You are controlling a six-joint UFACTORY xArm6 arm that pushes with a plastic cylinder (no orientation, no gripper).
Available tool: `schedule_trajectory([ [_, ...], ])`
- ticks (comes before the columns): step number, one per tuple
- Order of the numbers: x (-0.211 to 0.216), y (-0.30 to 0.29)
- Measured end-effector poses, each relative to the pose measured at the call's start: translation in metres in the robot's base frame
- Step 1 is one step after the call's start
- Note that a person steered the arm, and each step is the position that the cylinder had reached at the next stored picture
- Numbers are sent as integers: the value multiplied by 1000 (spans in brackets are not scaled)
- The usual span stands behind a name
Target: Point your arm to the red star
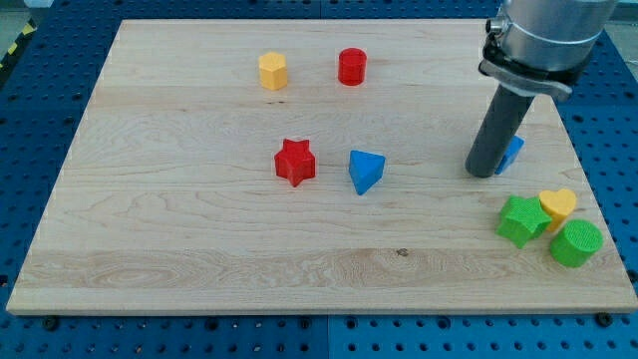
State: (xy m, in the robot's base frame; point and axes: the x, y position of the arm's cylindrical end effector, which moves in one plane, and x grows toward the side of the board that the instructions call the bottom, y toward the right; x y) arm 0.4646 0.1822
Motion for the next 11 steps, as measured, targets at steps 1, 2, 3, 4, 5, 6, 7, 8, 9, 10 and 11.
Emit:
schedule_trajectory([
  [1,-14,20],
  [2,-21,36],
  [3,-24,40],
  [4,-9,3],
  [5,24,-41],
  [6,56,-75],
  [7,64,-141],
  [8,44,-193],
  [9,35,-195],
  [10,23,-173],
  [11,23,-138],
])
